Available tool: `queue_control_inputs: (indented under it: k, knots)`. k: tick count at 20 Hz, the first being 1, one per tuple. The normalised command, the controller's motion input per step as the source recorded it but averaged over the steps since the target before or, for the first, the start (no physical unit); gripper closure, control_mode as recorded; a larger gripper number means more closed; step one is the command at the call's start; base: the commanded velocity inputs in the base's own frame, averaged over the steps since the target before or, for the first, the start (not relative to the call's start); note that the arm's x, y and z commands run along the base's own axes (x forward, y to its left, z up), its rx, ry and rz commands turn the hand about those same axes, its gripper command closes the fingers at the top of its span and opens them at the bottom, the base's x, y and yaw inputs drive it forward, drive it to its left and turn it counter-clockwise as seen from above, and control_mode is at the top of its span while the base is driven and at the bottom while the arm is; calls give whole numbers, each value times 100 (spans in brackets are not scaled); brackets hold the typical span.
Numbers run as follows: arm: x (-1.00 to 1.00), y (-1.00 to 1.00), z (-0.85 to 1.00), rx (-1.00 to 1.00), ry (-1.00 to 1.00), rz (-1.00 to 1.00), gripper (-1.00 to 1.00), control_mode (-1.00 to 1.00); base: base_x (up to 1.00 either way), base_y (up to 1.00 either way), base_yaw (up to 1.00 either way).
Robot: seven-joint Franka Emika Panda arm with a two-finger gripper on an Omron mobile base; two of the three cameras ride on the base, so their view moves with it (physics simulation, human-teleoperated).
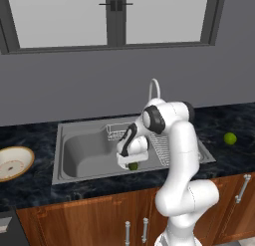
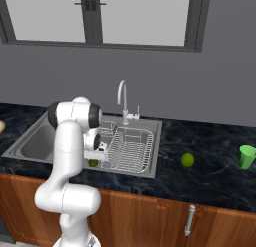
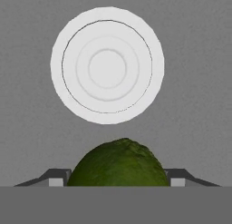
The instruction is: Remove the lime and lime from the sink. Then move the bowl and cup from the counter to the sink for washing.
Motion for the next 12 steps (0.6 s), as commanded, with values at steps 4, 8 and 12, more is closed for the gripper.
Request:
queue_control_inputs:
  k: [4,8,12]
  knots:
    - [-16,0,33,6,0,0,100,-100,0,0,0]
    - [-12,4,32,2,0,0,100,-100,0,0,0]
    - [0,6,37,0,0,0,100,-100,0,0,0]
